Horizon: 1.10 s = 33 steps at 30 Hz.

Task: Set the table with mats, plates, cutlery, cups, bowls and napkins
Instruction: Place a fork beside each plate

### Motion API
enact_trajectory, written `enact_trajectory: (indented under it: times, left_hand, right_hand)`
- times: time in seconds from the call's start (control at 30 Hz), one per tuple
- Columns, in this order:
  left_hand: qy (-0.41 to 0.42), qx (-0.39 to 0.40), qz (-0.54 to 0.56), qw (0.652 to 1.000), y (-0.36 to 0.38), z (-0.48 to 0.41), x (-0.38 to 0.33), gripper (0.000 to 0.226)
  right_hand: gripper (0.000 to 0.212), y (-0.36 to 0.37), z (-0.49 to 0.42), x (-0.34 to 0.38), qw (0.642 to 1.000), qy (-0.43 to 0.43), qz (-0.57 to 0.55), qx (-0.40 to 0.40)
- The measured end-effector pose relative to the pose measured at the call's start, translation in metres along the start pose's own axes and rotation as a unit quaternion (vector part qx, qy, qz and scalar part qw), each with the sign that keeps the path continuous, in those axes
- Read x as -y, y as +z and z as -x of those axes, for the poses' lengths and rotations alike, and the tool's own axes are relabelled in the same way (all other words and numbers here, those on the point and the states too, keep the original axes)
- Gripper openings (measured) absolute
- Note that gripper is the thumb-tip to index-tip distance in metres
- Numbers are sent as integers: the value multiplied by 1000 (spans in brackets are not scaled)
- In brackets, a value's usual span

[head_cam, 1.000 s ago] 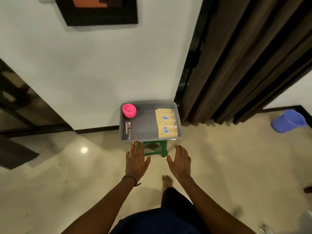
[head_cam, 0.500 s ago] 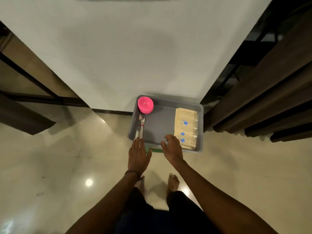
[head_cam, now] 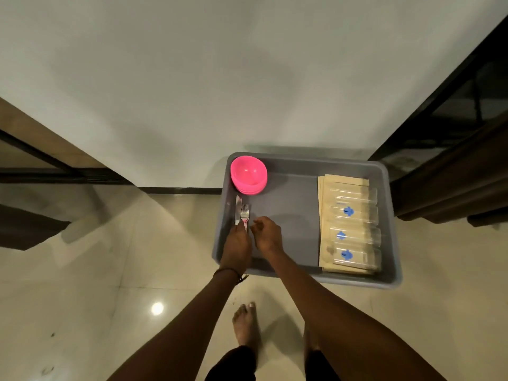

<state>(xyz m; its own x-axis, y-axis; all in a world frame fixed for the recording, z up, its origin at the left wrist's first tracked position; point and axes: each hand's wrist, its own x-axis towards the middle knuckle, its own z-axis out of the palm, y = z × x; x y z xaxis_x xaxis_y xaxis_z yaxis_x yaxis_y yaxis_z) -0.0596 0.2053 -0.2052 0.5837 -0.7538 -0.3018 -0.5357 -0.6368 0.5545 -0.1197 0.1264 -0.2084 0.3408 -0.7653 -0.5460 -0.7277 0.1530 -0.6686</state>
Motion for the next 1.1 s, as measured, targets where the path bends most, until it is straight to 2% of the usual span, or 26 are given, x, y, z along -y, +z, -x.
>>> enact_trajectory:
  times: [0.27,0.4,0.6,0.77,0.9,1.03,1.1]
  left_hand:
    - [-55,13,29,998,28,-22,25,27]
    - [-53,-5,53,997,30,-28,28,22]
    - [-55,7,81,995,32,-35,30,26]
    - [-44,-2,117,992,20,-18,9,24]
    - [-31,-16,196,980,-2,9,-37,17]
    - [-25,96,250,963,-26,53,-98,18]
    - [-37,159,289,943,-36,80,-140,20]
  right_hand:
    - [22,41,-30,-15,999,49,-15,-7]
    - [25,45,-36,-16,998,65,6,3]
    - [24,47,-40,-19,995,99,-11,7]
    - [27,33,-24,-19,993,85,-77,-2]
    - [29,-8,14,-12,984,89,-150,-24]
    - [25,-85,78,-13,953,126,-272,-47]
    - [24,-129,120,-19,942,123,-308,-51]
